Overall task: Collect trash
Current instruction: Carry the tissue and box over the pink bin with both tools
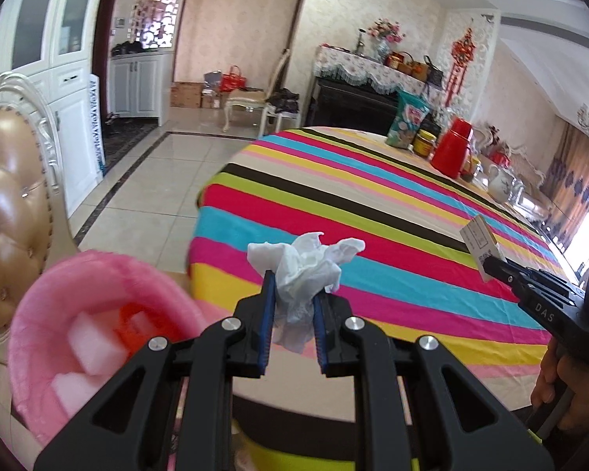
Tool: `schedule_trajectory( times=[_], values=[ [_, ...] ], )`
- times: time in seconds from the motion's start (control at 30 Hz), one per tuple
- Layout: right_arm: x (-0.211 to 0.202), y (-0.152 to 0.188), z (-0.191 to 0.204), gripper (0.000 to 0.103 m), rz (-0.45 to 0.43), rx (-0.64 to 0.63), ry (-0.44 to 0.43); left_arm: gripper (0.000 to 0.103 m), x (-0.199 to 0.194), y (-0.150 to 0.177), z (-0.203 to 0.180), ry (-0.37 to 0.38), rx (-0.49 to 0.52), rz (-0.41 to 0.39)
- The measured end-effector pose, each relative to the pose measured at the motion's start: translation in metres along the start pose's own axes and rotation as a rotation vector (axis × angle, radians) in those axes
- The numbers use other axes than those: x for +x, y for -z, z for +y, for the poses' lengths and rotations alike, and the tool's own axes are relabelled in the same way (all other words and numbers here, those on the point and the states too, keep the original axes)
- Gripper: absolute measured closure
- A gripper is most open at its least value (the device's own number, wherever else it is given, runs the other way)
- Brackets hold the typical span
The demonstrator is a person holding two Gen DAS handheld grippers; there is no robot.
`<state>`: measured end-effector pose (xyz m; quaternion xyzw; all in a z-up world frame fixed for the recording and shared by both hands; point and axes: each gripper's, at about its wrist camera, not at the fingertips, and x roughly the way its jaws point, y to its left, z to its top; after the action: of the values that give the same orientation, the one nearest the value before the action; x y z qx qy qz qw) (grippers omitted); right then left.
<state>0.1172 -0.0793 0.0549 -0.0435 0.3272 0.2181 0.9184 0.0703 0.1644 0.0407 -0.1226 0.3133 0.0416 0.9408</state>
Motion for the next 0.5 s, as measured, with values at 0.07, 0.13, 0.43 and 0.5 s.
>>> schedule_trajectory(
  times=[0.07,0.13,0.43,0.5],
  values=[
    [-0.001,0.000,0.010,0.087,0.001,-0.011,-0.011,0.086,-0.011,0.003,0.011,-0.014,-0.012,-0.007],
    [-0.003,0.000,0.021,0.087,0.002,-0.022,-0.023,0.085,-0.020,0.007,0.022,-0.023,-0.022,-0.012],
    [0.001,-0.001,0.058,0.087,0.019,-0.074,-0.069,0.085,-0.050,0.023,0.060,-0.073,-0.064,-0.025],
    [0.002,0.001,0.069,0.088,0.025,-0.086,-0.083,0.085,-0.054,0.024,0.065,-0.087,-0.067,-0.028]
  ],
)
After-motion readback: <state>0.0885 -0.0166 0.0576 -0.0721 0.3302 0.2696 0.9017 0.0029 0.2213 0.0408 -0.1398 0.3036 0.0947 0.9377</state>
